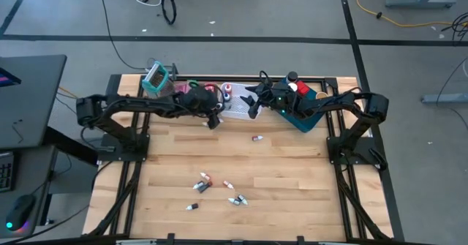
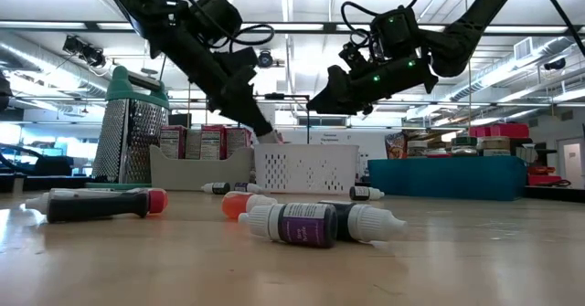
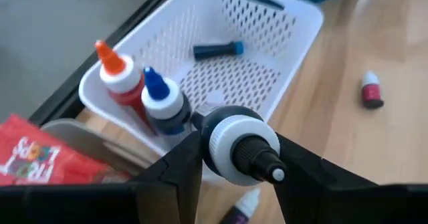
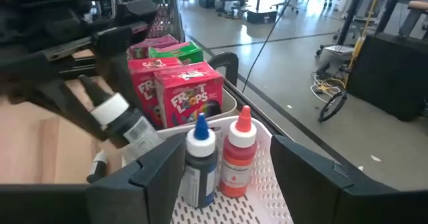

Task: Pick & Place Kitchen Items
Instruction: Put the large black food coloring bottle into the white bin

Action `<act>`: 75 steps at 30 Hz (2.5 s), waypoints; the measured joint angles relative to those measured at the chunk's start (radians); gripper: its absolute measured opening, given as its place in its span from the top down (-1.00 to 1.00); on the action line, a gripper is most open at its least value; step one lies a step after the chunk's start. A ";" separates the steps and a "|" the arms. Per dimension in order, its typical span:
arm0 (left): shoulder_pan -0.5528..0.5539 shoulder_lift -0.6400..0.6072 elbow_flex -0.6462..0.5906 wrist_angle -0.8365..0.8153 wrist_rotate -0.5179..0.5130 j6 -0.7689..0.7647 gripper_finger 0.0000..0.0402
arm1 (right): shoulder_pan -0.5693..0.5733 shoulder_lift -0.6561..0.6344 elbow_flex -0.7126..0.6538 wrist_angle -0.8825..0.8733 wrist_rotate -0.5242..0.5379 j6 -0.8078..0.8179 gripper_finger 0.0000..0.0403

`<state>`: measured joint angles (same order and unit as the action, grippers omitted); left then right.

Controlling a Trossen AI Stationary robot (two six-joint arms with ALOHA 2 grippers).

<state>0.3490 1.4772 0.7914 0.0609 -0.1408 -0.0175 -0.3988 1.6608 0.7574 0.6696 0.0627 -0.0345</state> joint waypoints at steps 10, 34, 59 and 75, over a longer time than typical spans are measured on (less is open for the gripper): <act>0.074 0.000 0.000 -0.016 0.051 0.123 0.16 | 0.000 0.000 0.000 -0.006 0.000 0.012 -0.15; 0.101 -0.001 0.000 0.028 0.131 0.138 0.08 | 0.022 0.082 0.087 -0.087 -0.187 -0.045 0.23; 0.100 -0.002 0.000 -0.001 0.022 0.130 -0.06 | 0.024 0.143 0.163 -0.157 -0.202 -0.042 0.44; 0.099 -0.002 0.000 0.006 0.021 0.110 -0.23 | 0.011 0.138 0.163 -0.275 -0.027 -0.096 0.43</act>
<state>0.4475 1.4750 0.7918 0.0666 -0.1195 0.0926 -0.3876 1.7988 0.9207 0.3947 0.0358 -0.1310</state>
